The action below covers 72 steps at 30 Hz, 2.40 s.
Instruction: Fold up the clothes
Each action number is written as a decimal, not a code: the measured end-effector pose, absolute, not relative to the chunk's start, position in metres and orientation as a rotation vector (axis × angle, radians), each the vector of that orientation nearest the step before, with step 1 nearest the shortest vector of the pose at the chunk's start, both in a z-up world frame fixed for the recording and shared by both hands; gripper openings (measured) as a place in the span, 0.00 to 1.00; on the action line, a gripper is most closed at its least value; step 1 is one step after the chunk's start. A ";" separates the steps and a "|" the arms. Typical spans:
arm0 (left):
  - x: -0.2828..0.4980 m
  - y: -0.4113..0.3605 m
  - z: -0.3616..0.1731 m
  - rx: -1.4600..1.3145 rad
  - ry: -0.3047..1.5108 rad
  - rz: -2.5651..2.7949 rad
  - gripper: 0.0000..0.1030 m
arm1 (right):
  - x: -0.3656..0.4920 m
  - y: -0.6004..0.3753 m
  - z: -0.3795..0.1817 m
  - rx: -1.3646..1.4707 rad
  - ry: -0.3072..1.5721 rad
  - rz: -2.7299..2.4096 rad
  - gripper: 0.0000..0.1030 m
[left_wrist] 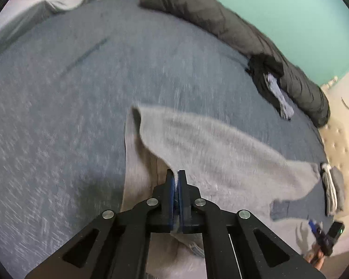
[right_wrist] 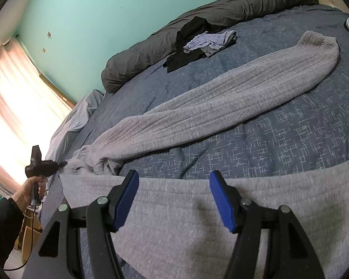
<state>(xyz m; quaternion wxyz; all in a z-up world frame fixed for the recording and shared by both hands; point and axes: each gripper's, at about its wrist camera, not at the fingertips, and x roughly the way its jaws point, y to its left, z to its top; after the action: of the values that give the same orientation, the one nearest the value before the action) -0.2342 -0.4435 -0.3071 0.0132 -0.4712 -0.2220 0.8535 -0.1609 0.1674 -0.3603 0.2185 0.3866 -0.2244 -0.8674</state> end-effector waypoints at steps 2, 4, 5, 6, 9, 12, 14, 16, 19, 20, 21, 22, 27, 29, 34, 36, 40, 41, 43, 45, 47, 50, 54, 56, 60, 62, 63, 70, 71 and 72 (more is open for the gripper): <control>-0.242 -0.443 -0.297 -1.431 -0.689 2.703 0.02 | -0.161 0.167 -0.361 1.073 -0.620 -2.400 0.62; -0.253 -0.438 -0.292 -1.423 -0.667 2.741 0.02 | -0.162 0.168 -0.362 1.075 -0.619 -2.400 0.62; -0.257 -0.440 -0.294 -1.448 -0.671 2.748 0.02 | -0.162 0.168 -0.362 1.075 -0.618 -2.401 0.62; -0.261 -0.441 -0.295 -1.474 -0.676 2.755 0.02 | -0.162 0.169 -0.362 1.076 -0.618 -2.401 0.62; -0.270 -0.449 -0.303 -1.542 -0.710 2.777 0.02 | -0.164 0.172 -0.362 1.076 -0.623 -2.403 0.62; -0.263 -0.460 -0.314 -1.585 -0.725 2.791 0.02 | -0.165 0.177 -0.361 1.068 -0.631 -2.409 0.62; -0.255 -0.467 -0.324 -1.594 -0.794 2.770 0.02 | -0.165 0.179 -0.359 1.065 -0.639 -2.413 0.62; -0.245 -0.465 -0.328 -1.546 -0.850 2.743 0.08 | -0.164 0.181 -0.357 1.061 -0.648 -2.413 0.62; -0.220 -0.461 -0.322 -1.505 -0.842 2.769 0.38 | -0.159 0.189 -0.348 1.051 -0.651 -2.427 0.62; -0.210 -0.461 -0.320 -1.497 -0.855 2.769 0.39 | -0.157 0.193 -0.344 1.051 -0.647 -2.434 0.62; -0.199 -0.461 -0.318 -1.490 -0.869 2.769 0.39 | -0.155 0.197 -0.339 1.051 -0.643 -2.441 0.62; -0.190 -0.458 -0.316 -1.487 -0.850 2.775 0.39 | -0.153 0.201 -0.335 1.051 -0.639 -2.448 0.62; -0.155 -0.436 -0.315 -1.500 -0.728 2.760 0.42 | -0.143 0.221 -0.313 1.050 -0.618 -2.481 0.62; -0.149 -0.430 -0.321 -1.517 -0.700 2.750 0.46 | -0.137 0.234 -0.309 1.069 -0.610 -2.504 0.62; -0.150 -0.426 -0.338 -1.536 -0.735 2.742 0.54 | -0.117 0.276 -0.304 1.151 -0.589 -2.575 0.62; -0.154 -0.427 -0.345 -1.546 -0.744 2.738 0.55 | -0.109 0.293 -0.302 1.184 -0.580 -2.602 0.62; -0.165 -0.429 -0.352 -1.567 -0.713 2.753 0.55 | -0.093 0.327 -0.297 1.251 -0.561 -2.657 0.62; -0.167 -0.429 -0.352 -1.569 -0.716 2.747 0.55 | -0.089 0.335 -0.296 1.268 -0.555 -2.671 0.62; -0.172 -0.430 -0.354 -1.576 -0.725 2.732 0.58 | -0.082 0.351 -0.295 1.301 -0.546 -2.695 0.62; -0.175 -0.428 -0.357 -1.600 -0.739 2.710 0.58 | -0.083 0.352 -0.297 1.309 -0.545 -2.694 0.62; -0.174 -0.423 -0.356 -1.606 -0.694 2.726 0.57 | -0.084 0.349 -0.297 1.312 -0.543 -2.690 0.62; -0.171 -0.411 -0.355 -1.639 -0.586 2.730 0.08 | -0.086 0.342 -0.295 1.308 -0.544 -2.677 0.62; -0.150 -0.413 -0.337 -1.532 -0.612 2.763 0.03 | -0.087 0.331 -0.290 1.283 -0.536 -2.659 0.62; -0.133 -0.417 -0.327 -1.472 -0.622 2.772 0.03 | -0.086 0.327 -0.286 1.267 -0.525 -2.652 0.62; -0.097 -0.432 -0.319 -1.396 -0.708 2.790 0.03 | -0.082 0.323 -0.283 1.264 -0.506 -2.647 0.62; -0.079 -0.443 -0.322 -1.356 -0.798 2.799 0.03 | -0.078 0.325 -0.284 1.270 -0.516 -2.643 0.62; -0.072 -0.446 -0.327 -1.370 -0.818 2.794 0.03 | -0.077 0.325 -0.285 1.274 -0.520 -2.640 0.62; -0.046 -0.437 -0.335 -1.480 -0.766 2.805 0.31 | -0.068 0.332 -0.289 1.294 -0.556 -2.627 0.62; -0.043 -0.433 -0.330 -1.462 -0.760 2.827 0.49 | -0.067 0.334 -0.290 1.295 -0.564 -2.625 0.62; -0.040 -0.430 -0.325 -1.443 -0.754 2.848 0.54 | -0.067 0.335 -0.290 1.296 -0.572 -2.624 0.62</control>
<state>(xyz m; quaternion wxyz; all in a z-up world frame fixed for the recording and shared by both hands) -0.0397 -0.4301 -0.3251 -0.0696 -0.4388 -0.2292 0.8661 -0.0666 0.3350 -0.2902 0.0798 0.4334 -0.1912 -0.8771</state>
